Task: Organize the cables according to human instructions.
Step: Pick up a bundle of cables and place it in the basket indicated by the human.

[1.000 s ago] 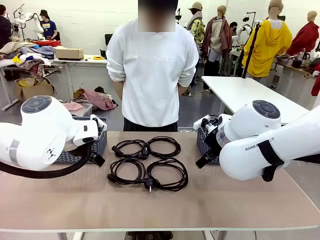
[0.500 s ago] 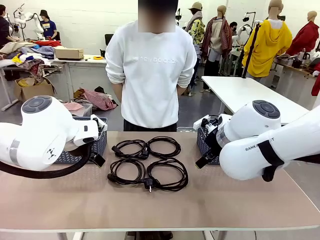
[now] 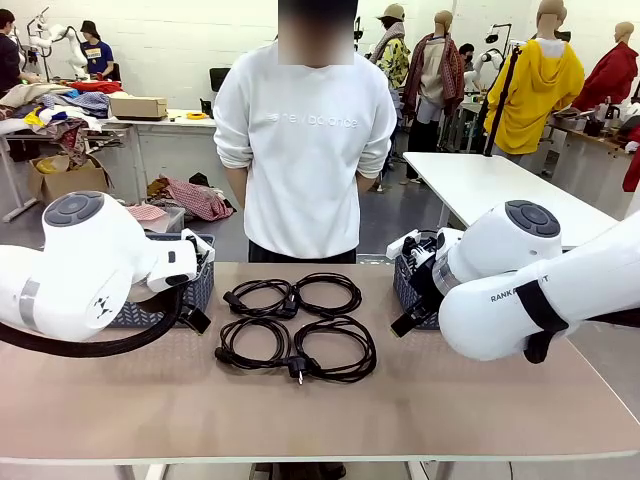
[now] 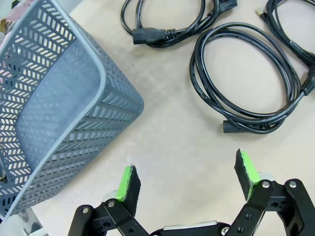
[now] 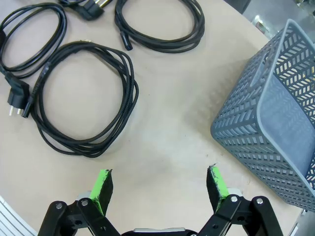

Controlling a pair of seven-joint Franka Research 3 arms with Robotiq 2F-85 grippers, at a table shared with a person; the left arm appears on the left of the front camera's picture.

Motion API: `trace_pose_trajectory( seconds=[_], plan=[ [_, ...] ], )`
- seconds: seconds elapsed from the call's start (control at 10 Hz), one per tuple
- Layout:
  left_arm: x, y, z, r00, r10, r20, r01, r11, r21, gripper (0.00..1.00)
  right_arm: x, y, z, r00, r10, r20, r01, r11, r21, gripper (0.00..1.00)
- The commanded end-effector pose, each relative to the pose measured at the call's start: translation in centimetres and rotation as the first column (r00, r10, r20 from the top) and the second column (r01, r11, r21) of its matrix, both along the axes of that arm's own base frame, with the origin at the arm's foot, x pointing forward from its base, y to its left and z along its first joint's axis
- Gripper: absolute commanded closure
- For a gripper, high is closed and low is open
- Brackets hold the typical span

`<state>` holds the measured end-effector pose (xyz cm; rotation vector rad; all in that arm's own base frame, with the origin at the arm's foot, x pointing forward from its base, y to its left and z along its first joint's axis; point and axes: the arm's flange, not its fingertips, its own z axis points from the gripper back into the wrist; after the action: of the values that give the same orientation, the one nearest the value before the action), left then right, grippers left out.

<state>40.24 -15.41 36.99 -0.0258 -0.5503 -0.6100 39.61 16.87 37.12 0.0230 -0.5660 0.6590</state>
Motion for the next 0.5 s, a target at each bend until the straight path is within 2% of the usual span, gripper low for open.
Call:
trace_pose_trajectory(
  seconds=[0.0,0.3,0.4],
  plan=[
    [0.0,0.0,0.0,1.000,0.000,0.000,0.000,1.000,0.000,0.00,0.0,0.0,0.0,1.000,0.000,0.000,0.000,1.000,0.000,0.00],
    [0.2,1.2,3.5,0.996,-0.091,0.002,0.091,0.996,-0.019,0.00,1.4,-2.7,2.1,0.997,0.080,0.022,-0.080,0.996,0.045,0.00],
    [0.0,1.6,5.3,0.988,-0.151,0.002,0.151,0.987,-0.047,0.00,1.7,-3.8,3.0,0.994,0.107,0.033,-0.110,0.991,0.075,0.00]
  ],
)
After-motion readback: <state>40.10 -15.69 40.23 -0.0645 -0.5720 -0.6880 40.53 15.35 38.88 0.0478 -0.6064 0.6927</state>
